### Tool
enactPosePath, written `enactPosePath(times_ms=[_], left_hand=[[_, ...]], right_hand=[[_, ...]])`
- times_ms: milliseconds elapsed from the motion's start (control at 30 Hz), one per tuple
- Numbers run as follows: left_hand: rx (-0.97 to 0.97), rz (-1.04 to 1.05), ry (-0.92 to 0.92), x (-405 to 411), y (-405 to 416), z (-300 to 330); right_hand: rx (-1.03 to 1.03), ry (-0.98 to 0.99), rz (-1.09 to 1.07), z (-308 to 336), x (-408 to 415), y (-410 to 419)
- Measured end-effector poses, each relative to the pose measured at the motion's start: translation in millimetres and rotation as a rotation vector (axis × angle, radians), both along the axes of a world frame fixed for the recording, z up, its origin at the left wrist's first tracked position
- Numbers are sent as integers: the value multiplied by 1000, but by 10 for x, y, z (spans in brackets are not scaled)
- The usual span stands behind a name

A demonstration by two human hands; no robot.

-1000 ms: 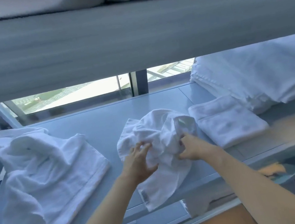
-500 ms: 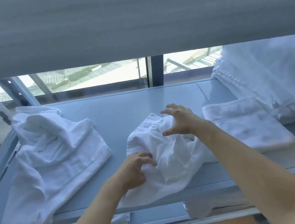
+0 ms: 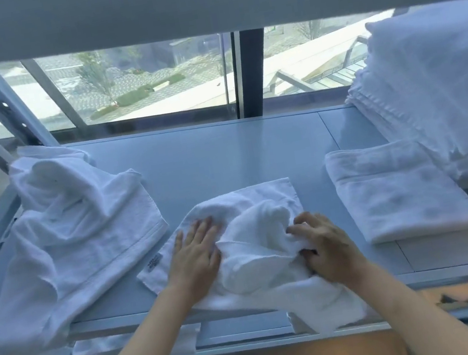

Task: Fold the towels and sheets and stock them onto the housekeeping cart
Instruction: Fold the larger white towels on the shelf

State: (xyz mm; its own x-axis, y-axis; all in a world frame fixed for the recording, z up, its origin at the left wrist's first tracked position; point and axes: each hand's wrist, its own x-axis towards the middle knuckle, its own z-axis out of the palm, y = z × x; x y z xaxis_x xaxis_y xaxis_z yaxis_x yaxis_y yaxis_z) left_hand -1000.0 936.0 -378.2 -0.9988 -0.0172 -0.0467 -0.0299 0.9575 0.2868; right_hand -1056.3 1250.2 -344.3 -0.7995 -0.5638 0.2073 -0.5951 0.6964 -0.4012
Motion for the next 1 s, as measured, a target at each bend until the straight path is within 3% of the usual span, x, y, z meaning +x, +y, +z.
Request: enactPosePath(times_ms=[133,233,333,400,500,600,733,900,1000], left_hand=[[-24,-64,15,-127,-54,-4],[-26,-87,4,-189,-82,-19],[-24,-121,-17,-227,-50,11],[-9,-173,-53,-259,3,70],[-72,-148,-118,-251,172,182],[-212,132,-151,-132,394,228],[-130,343,-86,8,404,153],[49,284,41,56,153,-28],[90,166,-12,-14,-1,-36]], right_hand=[[26,-208,100,121,332,364],[-37,-484,171,268,447,587],[-113,-689,121,447,335,557],[-298,-636,-39,402,171,365],[-197,-561,-132,217,-44,-89],[-108,-631,-88,32,-224,-353],[-70,-504,-86,-63,-422,-427],[36,-336,-122,-177,-726,-374],[194,-296,-148,-215,-918,-380]])
